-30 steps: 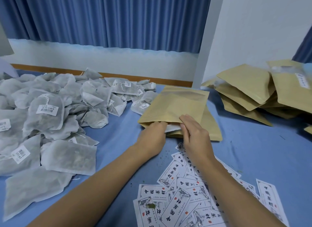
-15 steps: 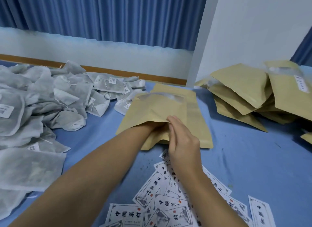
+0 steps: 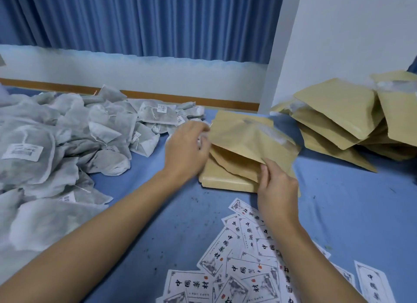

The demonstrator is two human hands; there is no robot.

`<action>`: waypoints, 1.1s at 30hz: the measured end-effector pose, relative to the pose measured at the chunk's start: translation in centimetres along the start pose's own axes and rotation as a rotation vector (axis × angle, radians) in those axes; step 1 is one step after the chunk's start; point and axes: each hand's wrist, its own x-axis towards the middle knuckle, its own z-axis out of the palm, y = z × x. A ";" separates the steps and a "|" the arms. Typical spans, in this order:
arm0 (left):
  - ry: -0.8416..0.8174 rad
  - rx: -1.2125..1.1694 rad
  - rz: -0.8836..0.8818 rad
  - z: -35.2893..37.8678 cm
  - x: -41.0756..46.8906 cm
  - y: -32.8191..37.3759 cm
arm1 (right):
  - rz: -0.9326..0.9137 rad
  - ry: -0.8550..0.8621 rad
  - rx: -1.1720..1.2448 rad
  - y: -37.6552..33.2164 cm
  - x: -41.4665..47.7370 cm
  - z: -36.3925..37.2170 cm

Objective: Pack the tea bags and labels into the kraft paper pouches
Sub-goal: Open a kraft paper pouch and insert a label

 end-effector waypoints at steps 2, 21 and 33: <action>-0.332 0.191 -0.186 0.9 1.1 -2.7 | 0.013 -0.034 0.003 0.1 0.0 0.1; 0.213 -0.483 -0.336 -1.6 -2.9 -2.9 | -0.031 -0.067 0.021 0.2 -0.5 0.0; 0.000 0.041 0.630 -2.1 -7.1 2.3 | -0.022 -0.069 0.055 -0.5 -0.9 -0.4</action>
